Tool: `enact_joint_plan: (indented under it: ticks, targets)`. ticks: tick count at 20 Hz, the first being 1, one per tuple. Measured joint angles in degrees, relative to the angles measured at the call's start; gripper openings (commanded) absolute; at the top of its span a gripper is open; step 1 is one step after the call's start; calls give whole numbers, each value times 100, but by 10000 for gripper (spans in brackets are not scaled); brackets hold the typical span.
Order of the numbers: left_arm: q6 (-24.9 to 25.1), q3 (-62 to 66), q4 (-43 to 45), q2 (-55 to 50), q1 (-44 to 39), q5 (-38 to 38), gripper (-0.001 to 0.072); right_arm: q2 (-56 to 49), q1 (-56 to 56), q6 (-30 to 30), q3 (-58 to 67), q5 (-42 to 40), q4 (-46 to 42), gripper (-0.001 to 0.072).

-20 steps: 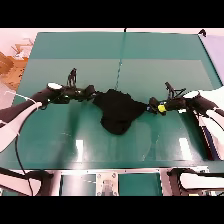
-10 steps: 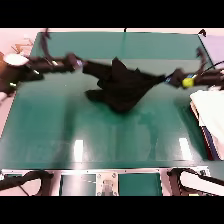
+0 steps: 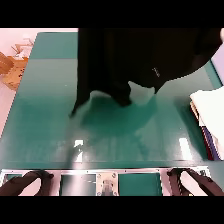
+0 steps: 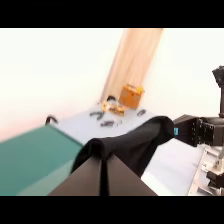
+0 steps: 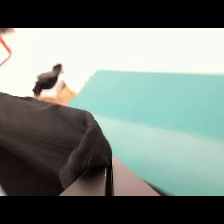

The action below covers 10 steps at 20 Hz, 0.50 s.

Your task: Fold the shirts.

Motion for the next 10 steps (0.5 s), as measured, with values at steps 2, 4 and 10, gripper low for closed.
enact_joint_plan:
  ticks: [2, 4, 10]
  targets:
    - [-234, 514, 192, 90, 4, -37, 21, 339, -4, 2, 127, -72, 35, 17]
    - [-522, 855, 533, 138, 7, -24, 21, 595, -4, 4, 201, -181, 68, 17]
    - [-1187, 964, 1633, -66, 4, -22, 21, 734, 2, 9, -92, -302, 101, 17]
